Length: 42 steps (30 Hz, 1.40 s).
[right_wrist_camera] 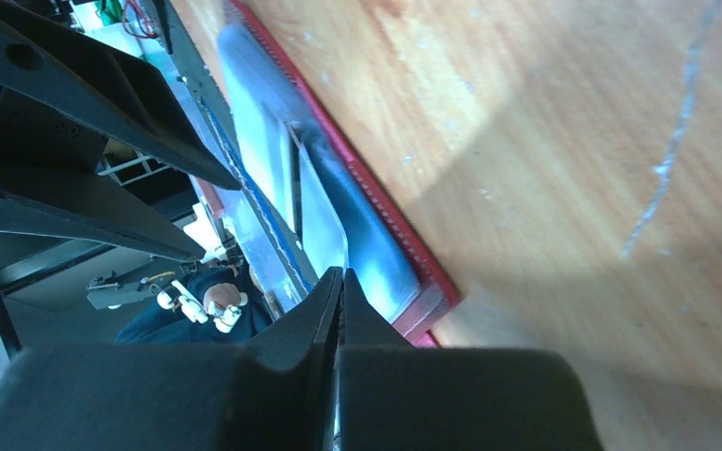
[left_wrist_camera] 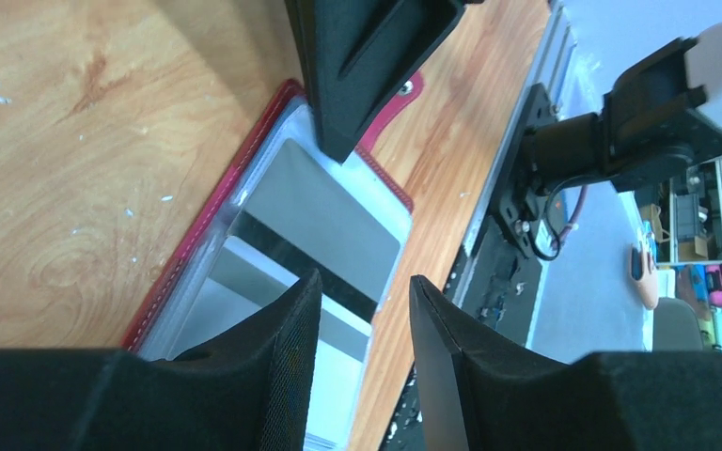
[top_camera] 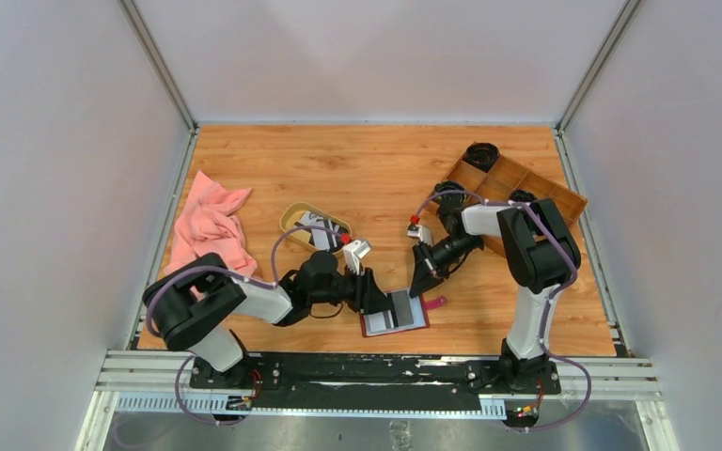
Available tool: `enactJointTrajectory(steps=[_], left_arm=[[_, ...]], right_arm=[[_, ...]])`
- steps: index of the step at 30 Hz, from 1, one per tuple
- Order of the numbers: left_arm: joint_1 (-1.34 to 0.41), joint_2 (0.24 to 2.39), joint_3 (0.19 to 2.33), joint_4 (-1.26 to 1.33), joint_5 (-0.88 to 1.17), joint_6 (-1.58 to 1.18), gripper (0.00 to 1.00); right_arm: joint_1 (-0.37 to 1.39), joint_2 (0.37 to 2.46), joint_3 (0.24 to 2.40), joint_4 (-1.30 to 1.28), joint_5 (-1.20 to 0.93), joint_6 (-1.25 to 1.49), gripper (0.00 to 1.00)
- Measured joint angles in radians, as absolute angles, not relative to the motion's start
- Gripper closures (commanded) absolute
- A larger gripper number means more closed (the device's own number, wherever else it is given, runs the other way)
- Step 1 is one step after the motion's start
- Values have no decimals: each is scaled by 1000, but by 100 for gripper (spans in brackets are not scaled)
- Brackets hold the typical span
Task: Put the credit cards into the card holder
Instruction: Turn over the card slot in the card holder.
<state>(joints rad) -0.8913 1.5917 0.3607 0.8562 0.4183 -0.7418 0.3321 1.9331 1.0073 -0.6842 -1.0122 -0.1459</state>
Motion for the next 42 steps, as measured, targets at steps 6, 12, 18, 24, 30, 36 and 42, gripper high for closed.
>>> enactJointTrajectory(steps=[6,12,18,24,30,36,42], left_arm=[[-882,1504,361,805,415,-734,61],[-878,1504,358,773,409,-733,67],[-866,1494,345,733,390,-718,71],[-865,1491,314,706,361,-699,72],[-863,1487,306,701,354,-688,71],[-860,1488,305,701,351,-682,72],[-859,1488,291,722,346,-680,72]], right_arm=[[332,1903,1012,-702,-1064,-169,100],[332,1892,1019,-717,-1117,-189,100],[343,1880,1025,-728,-1160,-202,100],[402,1878,1051,-729,-1139,-201,100],[419,1878,1058,-728,-1088,-194,93],[434,1878,1067,-730,-1119,-184,81],[479,1879,1091,-741,-1144,-185,70]])
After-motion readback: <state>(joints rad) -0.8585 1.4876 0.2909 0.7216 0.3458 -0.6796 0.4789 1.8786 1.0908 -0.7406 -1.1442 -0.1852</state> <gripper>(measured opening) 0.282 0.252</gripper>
